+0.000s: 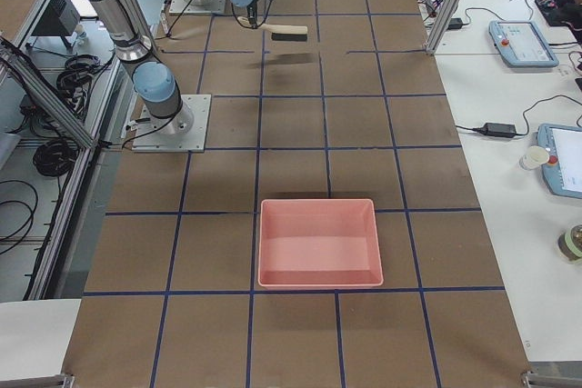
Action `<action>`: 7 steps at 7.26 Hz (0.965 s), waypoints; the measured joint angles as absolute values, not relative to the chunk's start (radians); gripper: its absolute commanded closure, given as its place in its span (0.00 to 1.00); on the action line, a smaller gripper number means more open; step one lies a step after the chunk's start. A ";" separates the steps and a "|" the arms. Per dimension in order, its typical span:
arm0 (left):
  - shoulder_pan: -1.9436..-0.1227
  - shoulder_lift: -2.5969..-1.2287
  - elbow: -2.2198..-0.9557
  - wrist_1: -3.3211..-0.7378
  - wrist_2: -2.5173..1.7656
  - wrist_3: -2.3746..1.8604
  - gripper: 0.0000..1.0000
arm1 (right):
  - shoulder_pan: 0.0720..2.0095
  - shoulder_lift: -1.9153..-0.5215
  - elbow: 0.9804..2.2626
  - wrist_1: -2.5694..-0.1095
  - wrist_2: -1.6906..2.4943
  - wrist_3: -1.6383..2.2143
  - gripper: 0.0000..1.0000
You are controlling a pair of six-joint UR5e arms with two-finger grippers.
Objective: Sweep and dump trash in nearest bin
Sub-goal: 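Lift the loaded dustpan with the left gripper while the right withdraws the brush, then tilt the dustpan over the black bin with the left gripper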
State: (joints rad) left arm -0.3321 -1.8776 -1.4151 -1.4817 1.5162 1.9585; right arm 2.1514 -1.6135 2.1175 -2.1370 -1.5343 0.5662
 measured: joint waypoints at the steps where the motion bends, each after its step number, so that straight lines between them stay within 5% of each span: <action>1: -0.328 -1.878 -1.390 -1.477 1.591 1.966 0.92 | 2.152 -1.611 2.120 -2.136 -1.534 0.566 0.83; 7: -0.320 -1.898 -1.331 -1.426 1.802 1.982 0.91 | 2.164 -1.603 2.211 -2.220 -1.535 0.577 0.83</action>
